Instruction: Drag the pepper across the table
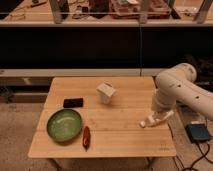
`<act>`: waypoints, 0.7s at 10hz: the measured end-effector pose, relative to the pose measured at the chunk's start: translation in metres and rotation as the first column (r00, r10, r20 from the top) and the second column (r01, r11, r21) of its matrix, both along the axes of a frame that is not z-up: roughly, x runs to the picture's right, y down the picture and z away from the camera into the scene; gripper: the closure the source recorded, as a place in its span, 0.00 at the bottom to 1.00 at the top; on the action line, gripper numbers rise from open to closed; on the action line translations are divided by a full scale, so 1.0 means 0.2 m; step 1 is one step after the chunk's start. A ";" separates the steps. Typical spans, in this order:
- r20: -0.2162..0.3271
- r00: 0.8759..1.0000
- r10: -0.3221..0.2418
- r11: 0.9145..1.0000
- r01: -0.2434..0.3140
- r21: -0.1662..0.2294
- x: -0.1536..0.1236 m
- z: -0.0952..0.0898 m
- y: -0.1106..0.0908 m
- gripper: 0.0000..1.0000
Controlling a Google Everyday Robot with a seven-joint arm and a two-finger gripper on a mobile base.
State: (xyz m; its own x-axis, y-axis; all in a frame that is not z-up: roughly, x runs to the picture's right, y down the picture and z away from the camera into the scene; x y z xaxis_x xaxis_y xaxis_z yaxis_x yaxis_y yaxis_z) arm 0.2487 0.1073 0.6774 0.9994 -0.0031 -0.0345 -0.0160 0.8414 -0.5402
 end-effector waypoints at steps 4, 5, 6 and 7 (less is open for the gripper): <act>-0.010 0.999 -0.045 0.999 0.045 0.008 -0.11 0.01 -0.02 0.59; -0.007 0.999 -0.044 0.999 0.044 0.008 -0.17 0.05 -0.03 0.59; -0.003 0.999 -0.042 0.999 0.042 0.012 -0.18 0.05 -0.03 0.59; 0.000 0.998 -0.056 0.998 0.056 0.007 -0.15 0.03 -0.02 0.59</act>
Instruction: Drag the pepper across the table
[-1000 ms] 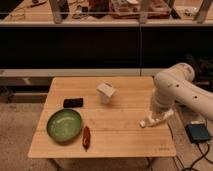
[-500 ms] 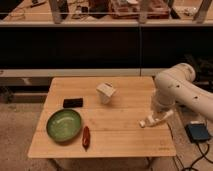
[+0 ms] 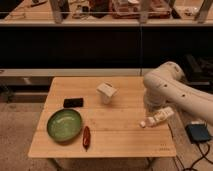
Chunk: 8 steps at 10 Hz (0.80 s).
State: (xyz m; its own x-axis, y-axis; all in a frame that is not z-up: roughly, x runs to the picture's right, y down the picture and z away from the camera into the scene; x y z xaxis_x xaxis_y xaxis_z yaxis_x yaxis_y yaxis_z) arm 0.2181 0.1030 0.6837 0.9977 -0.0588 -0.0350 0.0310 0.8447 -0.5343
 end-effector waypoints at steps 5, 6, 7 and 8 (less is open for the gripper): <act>0.033 0.998 -0.052 0.999 0.052 -0.013 -0.05 0.00 -0.01 0.59; 0.025 0.999 -0.047 0.999 0.048 -0.013 -0.04 0.00 -0.01 0.59; 0.021 0.999 -0.035 0.999 0.035 -0.015 -0.01 -0.01 -0.02 0.59; 0.024 0.999 -0.028 0.999 0.029 -0.021 0.02 -0.02 -0.03 0.59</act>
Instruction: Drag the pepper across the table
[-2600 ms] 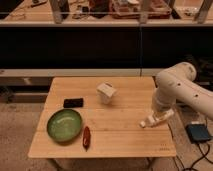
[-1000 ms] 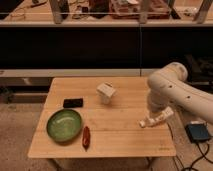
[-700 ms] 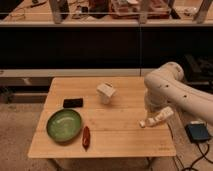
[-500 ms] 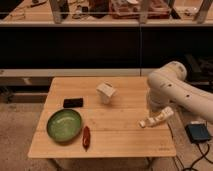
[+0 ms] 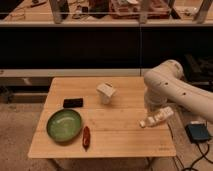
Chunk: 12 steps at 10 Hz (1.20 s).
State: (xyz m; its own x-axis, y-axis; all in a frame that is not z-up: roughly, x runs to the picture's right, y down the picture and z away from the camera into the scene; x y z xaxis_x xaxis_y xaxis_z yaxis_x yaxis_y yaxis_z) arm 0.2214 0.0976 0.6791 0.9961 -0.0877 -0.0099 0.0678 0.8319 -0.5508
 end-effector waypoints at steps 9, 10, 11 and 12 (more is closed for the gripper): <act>0.026 0.999 -0.039 0.999 0.039 0.000 -0.06 -0.02 -0.01 0.59; 0.028 0.999 -0.037 0.999 0.037 0.003 -0.16 -0.02 -0.02 0.59; 0.028 0.999 -0.032 0.999 0.032 -0.002 -0.20 -0.02 -0.01 0.59; 0.023 0.999 -0.033 0.999 0.033 -0.003 -0.22 -0.02 0.00 0.59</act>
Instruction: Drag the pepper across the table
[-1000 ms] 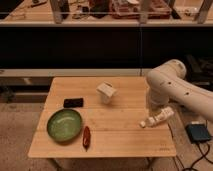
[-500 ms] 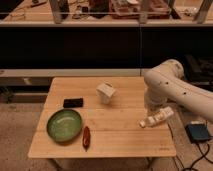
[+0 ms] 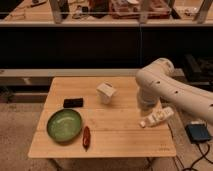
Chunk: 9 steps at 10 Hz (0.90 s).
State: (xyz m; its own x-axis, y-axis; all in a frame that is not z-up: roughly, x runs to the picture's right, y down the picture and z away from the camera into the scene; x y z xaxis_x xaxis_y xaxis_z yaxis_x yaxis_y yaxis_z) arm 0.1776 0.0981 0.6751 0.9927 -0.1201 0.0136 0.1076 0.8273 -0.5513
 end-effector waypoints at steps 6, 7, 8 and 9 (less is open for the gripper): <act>0.009 1.000 -0.009 1.000 0.009 0.001 -0.03 -0.04 -0.02 0.59; 0.009 1.000 -0.016 1.000 0.016 -0.004 -0.01 -0.02 -0.03 0.59; 0.013 1.000 -0.025 1.000 0.025 -0.001 -0.02 -0.01 -0.06 0.59; 0.015 1.000 -0.020 1.000 0.020 -0.003 -0.05 -0.02 -0.05 0.59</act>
State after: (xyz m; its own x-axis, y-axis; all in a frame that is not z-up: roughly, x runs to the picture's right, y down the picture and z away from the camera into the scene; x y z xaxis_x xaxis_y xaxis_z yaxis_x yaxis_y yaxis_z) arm 0.1682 0.0890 0.6716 0.9897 -0.1402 0.0287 0.1327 0.8231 -0.5522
